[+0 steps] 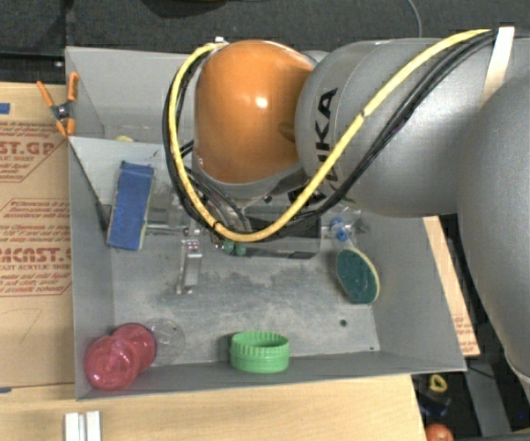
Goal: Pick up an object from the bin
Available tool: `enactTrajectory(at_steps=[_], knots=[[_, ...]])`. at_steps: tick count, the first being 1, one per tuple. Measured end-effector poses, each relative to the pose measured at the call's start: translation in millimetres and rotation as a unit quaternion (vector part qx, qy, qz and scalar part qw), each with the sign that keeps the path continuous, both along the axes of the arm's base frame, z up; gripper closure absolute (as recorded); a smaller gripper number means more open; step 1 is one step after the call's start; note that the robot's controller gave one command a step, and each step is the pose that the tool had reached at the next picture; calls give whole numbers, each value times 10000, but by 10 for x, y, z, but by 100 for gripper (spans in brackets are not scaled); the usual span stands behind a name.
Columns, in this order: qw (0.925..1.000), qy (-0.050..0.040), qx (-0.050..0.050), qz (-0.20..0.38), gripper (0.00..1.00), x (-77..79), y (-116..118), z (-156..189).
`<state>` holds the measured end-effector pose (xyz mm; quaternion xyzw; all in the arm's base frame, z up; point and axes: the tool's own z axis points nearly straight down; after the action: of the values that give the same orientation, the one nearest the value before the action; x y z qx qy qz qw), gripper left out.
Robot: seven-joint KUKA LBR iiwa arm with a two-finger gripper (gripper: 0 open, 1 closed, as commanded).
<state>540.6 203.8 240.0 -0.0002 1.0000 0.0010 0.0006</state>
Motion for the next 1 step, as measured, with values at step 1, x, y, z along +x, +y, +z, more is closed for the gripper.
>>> enactTrajectory(at_steps=[1], knots=[[10000,0,0,1,0,0,0,0]])
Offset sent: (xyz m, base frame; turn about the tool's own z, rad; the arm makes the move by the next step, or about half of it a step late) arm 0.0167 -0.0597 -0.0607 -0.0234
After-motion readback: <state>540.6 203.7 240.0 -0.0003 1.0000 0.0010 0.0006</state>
